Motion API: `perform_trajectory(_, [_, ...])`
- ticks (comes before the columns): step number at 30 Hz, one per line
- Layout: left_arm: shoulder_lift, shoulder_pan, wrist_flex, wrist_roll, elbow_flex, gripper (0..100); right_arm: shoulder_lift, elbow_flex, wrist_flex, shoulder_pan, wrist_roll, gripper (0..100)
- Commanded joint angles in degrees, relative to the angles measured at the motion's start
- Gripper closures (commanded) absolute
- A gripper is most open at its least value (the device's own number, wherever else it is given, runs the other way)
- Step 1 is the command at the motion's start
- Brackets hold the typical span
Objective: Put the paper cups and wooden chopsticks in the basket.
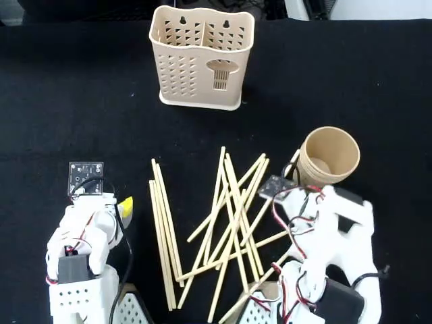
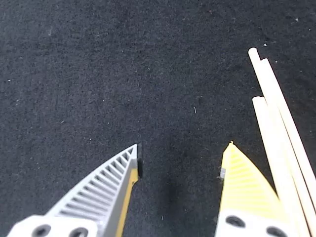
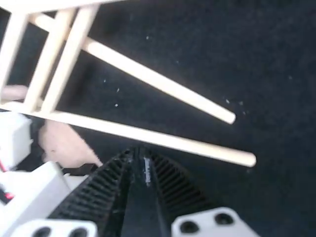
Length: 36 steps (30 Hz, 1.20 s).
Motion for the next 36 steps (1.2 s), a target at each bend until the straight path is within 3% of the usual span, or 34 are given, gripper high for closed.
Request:
perform_trajectory(1, [-0.4, 0.8, 0.1, 0.1, 0.9, 72, -1.5, 2.8, -3.9, -4.2, 1.6, 98.6])
perform_trajectory(6, [-0.4, 0.8, 0.1, 0.1, 0.9, 72, -1.6, 2.7, -2.5, -11.1, 0.7, 98.6])
perform_trajectory(28, [-0.4, 0.8, -0.1, 0.1, 0.9, 72, -2.0, -1.9, -3.0, -38.4, -26.6, 98.6])
perform_trajectory(36, [-0.4, 0.8, -0.1, 0.1, 0.9, 72, -2.0, -8.1, 1.1, -40.4, -32.0, 98.6])
